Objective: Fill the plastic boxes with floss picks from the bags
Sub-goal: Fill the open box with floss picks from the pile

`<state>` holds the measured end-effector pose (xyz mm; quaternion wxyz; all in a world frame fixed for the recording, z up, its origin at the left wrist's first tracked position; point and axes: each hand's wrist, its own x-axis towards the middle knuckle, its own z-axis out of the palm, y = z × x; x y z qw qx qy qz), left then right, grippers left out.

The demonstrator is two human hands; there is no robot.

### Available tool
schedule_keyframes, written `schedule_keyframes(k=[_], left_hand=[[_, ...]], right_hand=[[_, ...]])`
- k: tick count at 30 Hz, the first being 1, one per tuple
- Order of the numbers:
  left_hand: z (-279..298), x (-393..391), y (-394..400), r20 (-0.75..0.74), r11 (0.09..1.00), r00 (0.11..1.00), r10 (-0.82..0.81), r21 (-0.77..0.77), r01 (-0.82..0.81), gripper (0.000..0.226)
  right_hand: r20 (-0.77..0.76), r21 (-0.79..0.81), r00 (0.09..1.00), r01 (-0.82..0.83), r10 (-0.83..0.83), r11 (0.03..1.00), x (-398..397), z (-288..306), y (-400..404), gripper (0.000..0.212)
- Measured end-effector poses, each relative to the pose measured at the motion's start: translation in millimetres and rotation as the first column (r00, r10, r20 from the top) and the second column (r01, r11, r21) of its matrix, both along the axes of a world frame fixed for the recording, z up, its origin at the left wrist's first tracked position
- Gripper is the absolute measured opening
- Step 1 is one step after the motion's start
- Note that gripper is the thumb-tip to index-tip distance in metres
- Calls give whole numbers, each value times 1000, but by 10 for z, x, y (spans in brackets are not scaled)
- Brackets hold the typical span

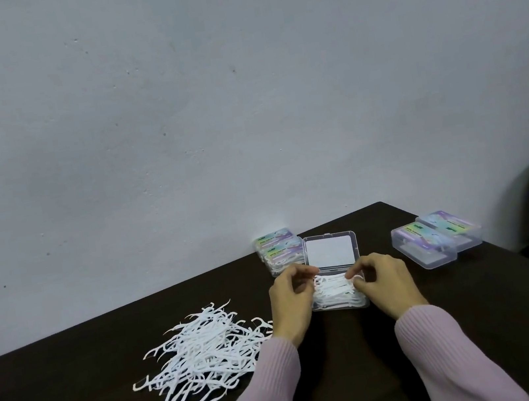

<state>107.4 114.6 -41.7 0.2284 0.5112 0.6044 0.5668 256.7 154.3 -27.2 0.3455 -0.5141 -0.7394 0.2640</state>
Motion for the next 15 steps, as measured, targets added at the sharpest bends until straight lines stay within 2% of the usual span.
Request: schedule_keyframes(k=[7,15], left_hand=[[2,-59,-167,-116,1000,993,-24,11,26,30],[68,-380,-626,-303,1000,953,-25,8,29,31]], right_hand=[[7,119,994,-113,113,986,-102,1,-84,22],[104,203,952,-304,288,931,-434,39,-290,27]])
